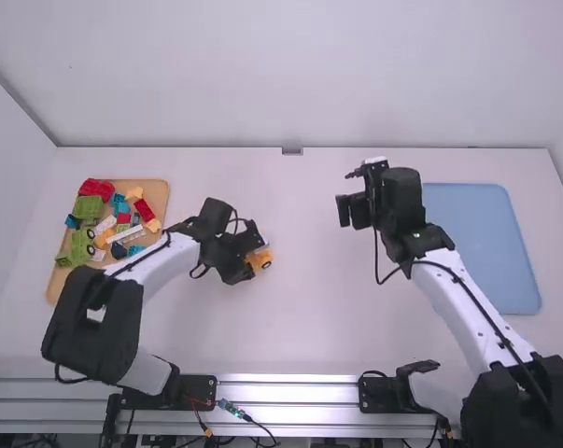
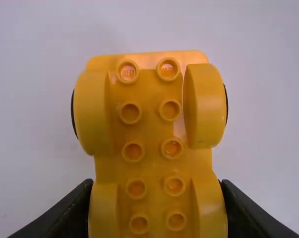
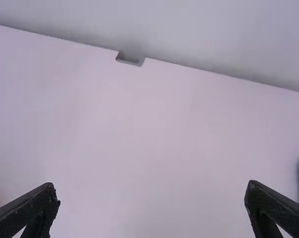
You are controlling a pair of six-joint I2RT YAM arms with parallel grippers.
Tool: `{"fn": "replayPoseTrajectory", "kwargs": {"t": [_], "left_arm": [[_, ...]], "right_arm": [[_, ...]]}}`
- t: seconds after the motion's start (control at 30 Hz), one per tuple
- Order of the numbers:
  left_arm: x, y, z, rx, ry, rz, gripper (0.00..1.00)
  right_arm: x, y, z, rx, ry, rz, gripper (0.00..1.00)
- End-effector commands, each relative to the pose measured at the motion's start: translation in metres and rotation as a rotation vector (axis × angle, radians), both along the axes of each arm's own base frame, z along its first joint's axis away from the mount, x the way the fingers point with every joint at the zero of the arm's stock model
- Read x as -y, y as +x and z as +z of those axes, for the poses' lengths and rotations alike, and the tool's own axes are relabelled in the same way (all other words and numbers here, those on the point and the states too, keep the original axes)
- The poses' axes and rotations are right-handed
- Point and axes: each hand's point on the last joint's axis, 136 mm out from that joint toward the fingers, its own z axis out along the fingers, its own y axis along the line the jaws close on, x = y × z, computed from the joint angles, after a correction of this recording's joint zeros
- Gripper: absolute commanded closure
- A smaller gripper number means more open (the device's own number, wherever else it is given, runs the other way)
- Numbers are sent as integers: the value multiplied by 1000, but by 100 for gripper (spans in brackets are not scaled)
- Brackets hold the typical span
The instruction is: Assemble lego blocks to make yellow taxi
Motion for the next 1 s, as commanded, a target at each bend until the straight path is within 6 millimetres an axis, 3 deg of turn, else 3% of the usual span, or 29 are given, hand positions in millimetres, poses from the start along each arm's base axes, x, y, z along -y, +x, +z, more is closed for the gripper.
{"fn": "replayPoseTrajectory", "kwargs": {"t": [0.0,0.27,0.47,0.73,0.8,0.9,0.93,0.97], "left_arm": [[21,13,9,79,26,-181,98],[59,18,-3,143,99,-433,98],[62,18,-29,126,262,-478,99],[71,7,-32,83,207,-541,96],[71,4,-34,76,202,-545,85],[71,2,-36,72,201,-546,60],[71,4,-36,78,201,-543,43],[70,5,-36,81,201,-537,1]], "right_arm": [[3,-14,-20,-12,6,3,1],[14,-30,-36,21,53,7,1],[17,-37,-36,38,115,43,1],[18,-41,-37,36,116,44,1],[19,-40,-37,37,116,43,1],[18,-40,-37,37,116,47,1],[18,-41,-37,36,116,47,1],[19,-40,-37,36,116,43,1]]}}
